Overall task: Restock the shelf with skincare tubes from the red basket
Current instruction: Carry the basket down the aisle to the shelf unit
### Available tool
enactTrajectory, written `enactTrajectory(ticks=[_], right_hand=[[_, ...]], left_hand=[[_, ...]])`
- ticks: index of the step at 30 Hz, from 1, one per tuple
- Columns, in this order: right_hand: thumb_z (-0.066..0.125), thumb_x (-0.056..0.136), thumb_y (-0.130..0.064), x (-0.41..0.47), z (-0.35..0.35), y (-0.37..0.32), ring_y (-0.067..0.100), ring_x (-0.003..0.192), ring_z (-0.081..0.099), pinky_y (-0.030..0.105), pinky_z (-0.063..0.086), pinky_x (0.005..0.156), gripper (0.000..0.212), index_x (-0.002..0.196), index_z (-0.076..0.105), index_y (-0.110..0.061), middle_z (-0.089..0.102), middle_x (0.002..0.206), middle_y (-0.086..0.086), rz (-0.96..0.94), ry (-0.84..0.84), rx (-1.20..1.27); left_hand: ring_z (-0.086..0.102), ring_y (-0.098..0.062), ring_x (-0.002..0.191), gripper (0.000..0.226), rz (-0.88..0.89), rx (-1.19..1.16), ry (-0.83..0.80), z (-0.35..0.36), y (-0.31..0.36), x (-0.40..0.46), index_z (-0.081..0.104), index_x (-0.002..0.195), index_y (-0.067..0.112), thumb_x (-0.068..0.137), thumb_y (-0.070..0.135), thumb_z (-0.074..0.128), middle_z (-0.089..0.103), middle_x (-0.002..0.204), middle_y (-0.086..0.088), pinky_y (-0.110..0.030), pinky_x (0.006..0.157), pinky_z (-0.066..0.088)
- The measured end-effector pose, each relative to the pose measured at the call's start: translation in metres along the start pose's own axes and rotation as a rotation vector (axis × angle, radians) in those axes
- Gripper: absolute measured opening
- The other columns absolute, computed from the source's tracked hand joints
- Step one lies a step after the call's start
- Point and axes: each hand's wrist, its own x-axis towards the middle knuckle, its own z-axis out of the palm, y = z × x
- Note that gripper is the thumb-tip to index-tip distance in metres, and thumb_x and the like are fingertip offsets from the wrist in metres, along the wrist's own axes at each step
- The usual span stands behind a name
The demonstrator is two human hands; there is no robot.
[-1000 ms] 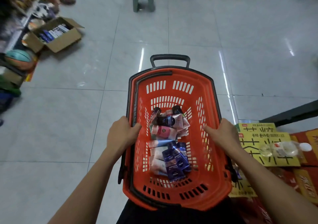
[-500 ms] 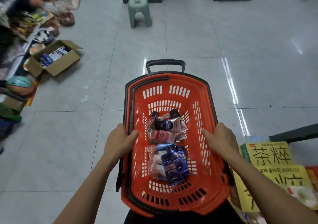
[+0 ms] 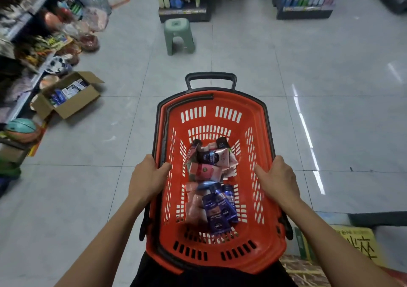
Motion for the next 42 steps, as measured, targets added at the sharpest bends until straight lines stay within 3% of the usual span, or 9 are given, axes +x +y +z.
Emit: enactTrajectory(ticks=[3,11,18,24,29,34,42], right_hand=[[0.062,0.092,-0.062,0.034,-0.006,-0.008,0.018,0.077,0.064,0.028,0.047,0.058,0.050,0.112,0.044,-0.020,0.059,0.100,-0.002,0.018,-0.010,0.009],[0.062,0.091,-0.063,0.131,-0.004,-0.050,0.015,0.072,0.063,0.022,0.040,0.049,0.051,0.113,0.044,-0.021,0.059,0.098,-0.003,0.045,-0.011,-0.009],[0.063,0.089,-0.064,0.240,-0.002,-0.123,0.012,0.069,0.059,0.023,0.039,0.050,0.054,0.116,0.049,-0.019,0.060,0.097,-0.002,0.081,0.025,-0.003],[0.063,0.090,-0.062,0.311,0.001,-0.196,0.018,0.074,0.062,0.029,0.048,0.061,0.054,0.116,0.049,-0.017,0.061,0.099,-0.001,0.117,0.053,0.008],[0.064,0.090,-0.059,0.363,0.000,-0.241,0.018,0.072,0.059,0.028,0.043,0.059,0.051,0.113,0.051,-0.016,0.062,0.098,0.001,0.101,0.062,-0.014],[0.065,0.089,-0.059,0.419,0.003,-0.273,0.018,0.075,0.061,0.029,0.045,0.064,0.051,0.115,0.053,-0.016,0.066,0.102,0.001,0.075,0.044,0.003],[0.065,0.090,-0.058,0.537,0.000,-0.307,0.022,0.081,0.066,0.034,0.052,0.067,0.048,0.112,0.051,-0.018,0.068,0.104,0.004,0.083,0.006,0.015]], left_hand=[[0.076,-0.017,0.074,0.050,0.003,0.017,0.007,0.004,0.027,0.029,0.053,0.115,0.018,0.095,0.064,0.061,0.073,0.097,0.002,-0.038,0.074,0.064],[0.076,-0.016,0.073,0.061,0.021,-0.001,0.001,0.013,0.070,0.131,0.055,0.116,0.019,0.088,0.073,0.062,0.074,0.096,0.004,-0.037,0.072,0.065],[0.073,-0.011,0.073,0.048,0.079,-0.009,-0.020,-0.002,0.120,0.265,0.050,0.116,0.025,0.094,0.066,0.059,0.071,0.100,0.006,-0.027,0.064,0.057],[0.069,-0.007,0.071,0.047,0.133,0.026,-0.016,-0.036,0.160,0.372,0.053,0.110,0.025,0.092,0.067,0.060,0.068,0.094,0.009,-0.023,0.060,0.050],[0.070,-0.009,0.072,0.045,0.121,0.026,-0.014,-0.052,0.176,0.433,0.055,0.107,0.021,0.093,0.064,0.060,0.069,0.090,0.008,-0.026,0.061,0.054],[0.073,-0.012,0.073,0.049,0.099,0.013,-0.006,-0.057,0.194,0.488,0.055,0.108,0.023,0.091,0.068,0.059,0.070,0.091,0.008,-0.037,0.071,0.064],[0.075,-0.015,0.071,0.053,0.059,0.013,0.002,-0.043,0.255,0.583,0.056,0.109,0.022,0.088,0.070,0.059,0.073,0.091,0.006,-0.042,0.071,0.065]])
